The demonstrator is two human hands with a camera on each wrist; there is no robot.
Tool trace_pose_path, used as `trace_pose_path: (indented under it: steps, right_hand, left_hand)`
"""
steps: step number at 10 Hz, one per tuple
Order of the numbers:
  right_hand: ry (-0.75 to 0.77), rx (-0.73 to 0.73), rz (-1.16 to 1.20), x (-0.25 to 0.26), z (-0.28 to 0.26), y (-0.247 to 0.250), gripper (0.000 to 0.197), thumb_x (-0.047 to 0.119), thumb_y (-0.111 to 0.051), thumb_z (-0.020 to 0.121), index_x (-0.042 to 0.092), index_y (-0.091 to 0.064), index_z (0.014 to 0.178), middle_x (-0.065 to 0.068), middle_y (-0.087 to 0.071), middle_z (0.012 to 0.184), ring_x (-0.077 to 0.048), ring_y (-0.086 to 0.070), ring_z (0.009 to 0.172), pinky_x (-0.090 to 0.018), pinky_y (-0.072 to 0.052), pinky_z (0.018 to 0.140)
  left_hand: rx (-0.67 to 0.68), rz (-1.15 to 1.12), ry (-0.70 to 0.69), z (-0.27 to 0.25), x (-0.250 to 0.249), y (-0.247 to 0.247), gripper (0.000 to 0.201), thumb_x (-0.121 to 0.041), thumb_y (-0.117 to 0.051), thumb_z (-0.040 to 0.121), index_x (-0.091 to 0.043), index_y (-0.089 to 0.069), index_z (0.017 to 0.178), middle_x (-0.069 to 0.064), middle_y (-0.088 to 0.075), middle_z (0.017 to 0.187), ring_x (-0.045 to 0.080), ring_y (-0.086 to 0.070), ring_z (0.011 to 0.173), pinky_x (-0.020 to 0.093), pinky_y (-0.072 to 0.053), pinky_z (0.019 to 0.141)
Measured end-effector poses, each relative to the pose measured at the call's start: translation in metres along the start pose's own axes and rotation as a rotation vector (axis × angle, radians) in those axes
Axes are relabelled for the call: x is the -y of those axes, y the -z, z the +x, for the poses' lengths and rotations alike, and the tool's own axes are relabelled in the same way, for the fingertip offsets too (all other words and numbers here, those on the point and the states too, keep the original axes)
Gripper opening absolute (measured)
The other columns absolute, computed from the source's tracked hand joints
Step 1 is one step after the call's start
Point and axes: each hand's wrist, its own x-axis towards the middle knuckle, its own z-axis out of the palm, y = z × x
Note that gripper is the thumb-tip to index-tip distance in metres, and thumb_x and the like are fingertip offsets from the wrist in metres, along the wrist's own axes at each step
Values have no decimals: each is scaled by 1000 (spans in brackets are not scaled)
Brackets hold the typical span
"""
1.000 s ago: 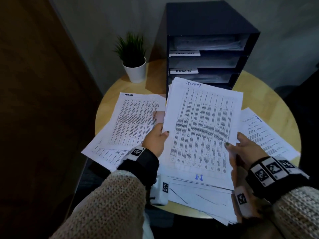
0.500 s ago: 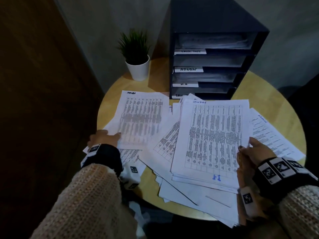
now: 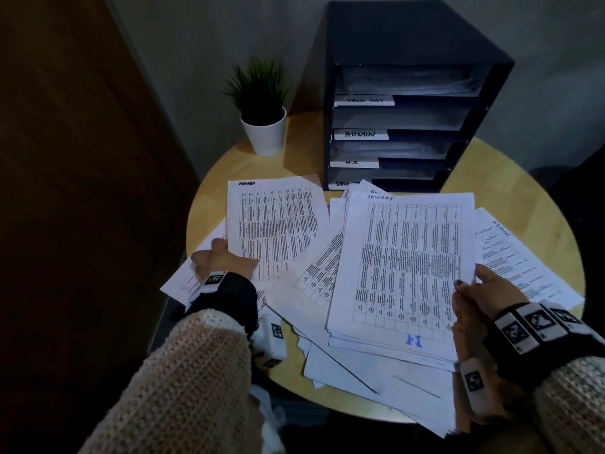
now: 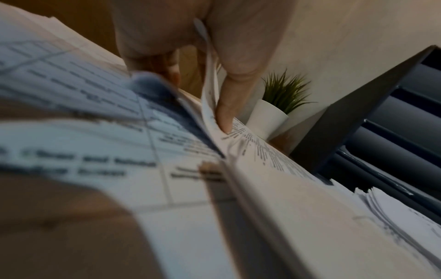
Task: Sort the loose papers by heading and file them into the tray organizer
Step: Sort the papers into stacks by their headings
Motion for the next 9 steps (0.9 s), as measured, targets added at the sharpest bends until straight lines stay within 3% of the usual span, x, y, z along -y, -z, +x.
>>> trace_pose_path:
  steps: [1, 2, 3, 4, 5, 6, 7, 8, 9]
  right_hand:
    - [6, 6, 12, -3, 4, -1, 35, 13, -56, 92, 11, -52, 126, -18, -64, 114, -30, -60, 97, -35, -43, 87]
    - [13, 6, 36, -6, 6, -1, 36, 13, -57, 91, 12, -53, 127, -17, -64, 114, -32, -60, 101, -36, -42, 90]
    - [18, 14, 53, -9, 9, -2, 35, 13, -57, 92, 15, -53, 126, -15, -65, 107, -29, -59, 94, -33, -41, 85]
    - [9, 23, 84, -12, 13, -1, 31, 15, -58, 91, 19, -55, 122, -12, -64, 99, -33, -61, 97, -37, -44, 89]
    - [-16, 46, 83, -16, 18, 3, 18, 20, -57, 92, 22, -57, 109, -9, -62, 95, -28, -59, 90, -35, -43, 85]
    - [-58, 37, 151, -31, 36, 1, 24, 25, -57, 92, 17, -59, 114, -8, -69, 93, -30, -63, 90, -38, -46, 87]
    - [-114, 94, 441, -44, 44, 0, 30, 20, -68, 83, 13, -61, 111, -5, -63, 57, -24, -59, 59, -30, -49, 65]
    - [-181, 126, 669, -51, 47, -2, 65, 31, -89, 51, 14, -65, 109, -11, -55, 65, -26, -49, 63, -32, -42, 65]
    - [-172, 90, 728, -55, 47, -2, 37, 7, -61, 86, 9, -58, 123, -8, -56, 60, -27, -48, 62, -32, -41, 64]
  left_hand:
    - [-51, -228, 17, 7, 2, -2, 58, -28, -74, 75, -18, -40, 121, 15, -40, 129, 36, -51, 107, 39, -47, 82]
    - [17, -361, -8, 9, 3, -1, 47, -29, -68, 84, -9, -54, 124, 16, -62, 117, 32, -61, 97, 36, -49, 86]
    - [19, -312, -84, 8, 3, 4, 32, -20, -58, 91, -11, -59, 122, 14, -63, 116, 33, -59, 97, 36, -48, 87]
    - [-146, -333, -179, 4, 0, 14, 28, -11, -48, 94, -15, -56, 120, 12, -61, 111, 29, -53, 83, 31, -41, 75]
    - [-321, -450, -297, -13, -6, 34, 26, -11, -44, 95, -15, -56, 118, 10, -58, 101, 26, -53, 88, 28, -38, 74]
    - [-403, -613, -359, -28, -9, 51, 25, -10, -42, 96, -15, -55, 117, 4, -56, 97, 18, -51, 86, 20, -35, 68]
    - [-484, -707, -359, -38, -11, 58, 24, -8, -41, 96, -13, -54, 116, 4, -57, 102, 15, -50, 89, 20, -36, 69]
    - [-467, -899, -311, -39, -15, 65, 30, -6, -36, 99, -2, -50, 126, 10, -52, 105, 14, -45, 87, 10, -37, 58]
    - [-446, -1061, -256, -33, -16, 68, 32, -11, -35, 100, -3, -52, 125, 1, -52, 102, 14, -50, 93, 8, -38, 70]
